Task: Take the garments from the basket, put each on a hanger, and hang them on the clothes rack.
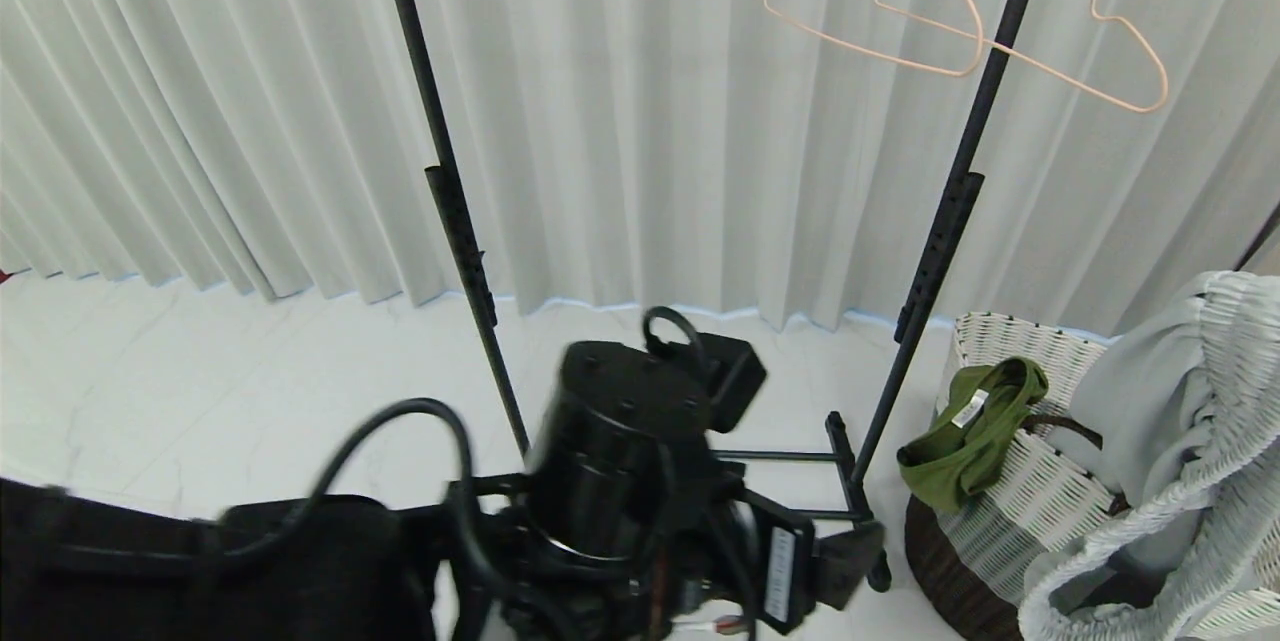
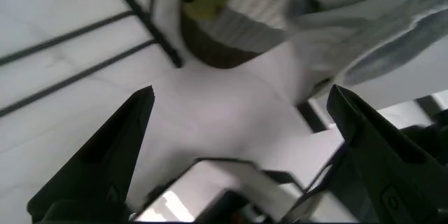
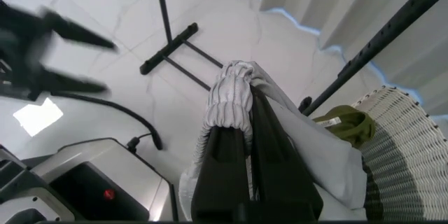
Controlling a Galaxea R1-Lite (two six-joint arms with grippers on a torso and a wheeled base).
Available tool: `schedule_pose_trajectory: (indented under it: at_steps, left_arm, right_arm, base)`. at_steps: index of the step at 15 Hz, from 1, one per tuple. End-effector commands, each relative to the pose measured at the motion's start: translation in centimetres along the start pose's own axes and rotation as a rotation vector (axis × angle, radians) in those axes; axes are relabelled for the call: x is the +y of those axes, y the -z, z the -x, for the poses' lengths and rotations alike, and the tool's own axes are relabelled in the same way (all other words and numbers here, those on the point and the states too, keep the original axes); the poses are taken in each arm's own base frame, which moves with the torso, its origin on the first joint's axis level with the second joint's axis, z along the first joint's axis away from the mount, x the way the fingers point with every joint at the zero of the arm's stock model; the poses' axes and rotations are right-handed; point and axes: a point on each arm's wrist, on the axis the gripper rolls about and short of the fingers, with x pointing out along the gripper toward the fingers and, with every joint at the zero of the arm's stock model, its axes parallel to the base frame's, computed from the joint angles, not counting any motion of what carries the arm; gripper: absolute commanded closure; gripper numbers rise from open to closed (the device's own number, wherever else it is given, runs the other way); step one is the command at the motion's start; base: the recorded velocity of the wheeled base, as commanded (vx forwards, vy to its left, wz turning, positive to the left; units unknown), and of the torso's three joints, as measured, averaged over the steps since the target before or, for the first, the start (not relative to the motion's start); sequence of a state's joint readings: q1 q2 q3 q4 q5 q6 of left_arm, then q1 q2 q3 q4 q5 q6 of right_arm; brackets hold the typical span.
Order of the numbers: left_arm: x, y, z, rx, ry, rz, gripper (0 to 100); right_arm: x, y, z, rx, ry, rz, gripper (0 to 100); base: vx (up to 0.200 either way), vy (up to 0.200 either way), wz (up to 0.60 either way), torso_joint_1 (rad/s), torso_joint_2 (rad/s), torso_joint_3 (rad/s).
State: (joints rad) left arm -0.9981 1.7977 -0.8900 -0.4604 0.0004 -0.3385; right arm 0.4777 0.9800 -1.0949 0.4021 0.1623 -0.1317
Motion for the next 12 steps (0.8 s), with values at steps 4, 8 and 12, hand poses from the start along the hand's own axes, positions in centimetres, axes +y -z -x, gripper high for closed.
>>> schedule_pose_trajectory:
  at_steps: [4,8,12]
  left_arm:
    - [-5.1,3.6,-10.6,0.039,0.07,0.04,0]
    - [-4.8,5.0,-13.2,0.013,0.055,0.041,0]
    - [-4.6,5.4,-15.4,-0.014,0.043,0.044,0]
  right_arm:
    - [0.0,0.1,-0.1,0.004,-0.005,-0.001,100]
    - [0.0,0.1,0.0,-0.001,-0.004,-0.021,100]
    - [0.1,0.1,0.5,-0.014,-0.002,-0.02,100]
  base:
    - [0.0,0.0,0.0,0.0,0.0,0.0]
    - [0.0,0.0,0.0,0.0,0.0,0.0]
    - [0.0,0.0,0.0,0.0,0.0,0.0]
